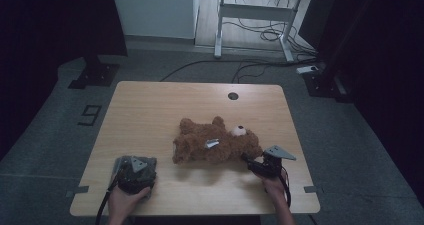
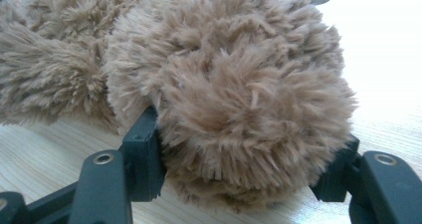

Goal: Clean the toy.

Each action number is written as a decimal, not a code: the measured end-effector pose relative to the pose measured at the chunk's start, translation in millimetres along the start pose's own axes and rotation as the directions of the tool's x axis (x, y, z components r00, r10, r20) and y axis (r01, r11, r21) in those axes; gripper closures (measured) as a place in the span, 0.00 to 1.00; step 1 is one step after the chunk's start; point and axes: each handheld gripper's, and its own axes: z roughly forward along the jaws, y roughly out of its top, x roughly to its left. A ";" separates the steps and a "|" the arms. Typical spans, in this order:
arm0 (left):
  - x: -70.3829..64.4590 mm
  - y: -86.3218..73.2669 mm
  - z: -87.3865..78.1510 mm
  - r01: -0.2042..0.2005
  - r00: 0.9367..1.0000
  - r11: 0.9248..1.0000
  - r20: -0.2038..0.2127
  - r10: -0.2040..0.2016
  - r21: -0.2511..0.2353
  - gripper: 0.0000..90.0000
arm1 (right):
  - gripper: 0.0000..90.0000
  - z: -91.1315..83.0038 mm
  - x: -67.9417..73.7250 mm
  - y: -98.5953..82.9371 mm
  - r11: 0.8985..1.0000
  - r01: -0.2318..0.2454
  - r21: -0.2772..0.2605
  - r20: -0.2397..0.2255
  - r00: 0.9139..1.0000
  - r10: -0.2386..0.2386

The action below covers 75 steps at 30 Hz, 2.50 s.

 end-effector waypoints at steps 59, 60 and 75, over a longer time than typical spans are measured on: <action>-83.0 134.7 -40.2 -0.087 0.953 0.932 0.243 0.181 -0.352 0.88 | 0.56 2.0 -14.6 5.7 0.998 -0.041 0.051 -0.093 0.995 0.046; -87.8 141.2 -32.0 -0.096 0.952 0.938 0.245 0.184 -0.333 0.88 | 0.57 2.2 -14.5 5.8 0.998 -0.042 0.052 -0.099 0.994 0.047; -144.2 162.8 38.8 -0.154 0.903 0.960 0.361 0.232 -0.232 0.89 | 0.58 4.4 -11.5 5.2 0.998 -0.025 0.055 -0.116 0.993 0.031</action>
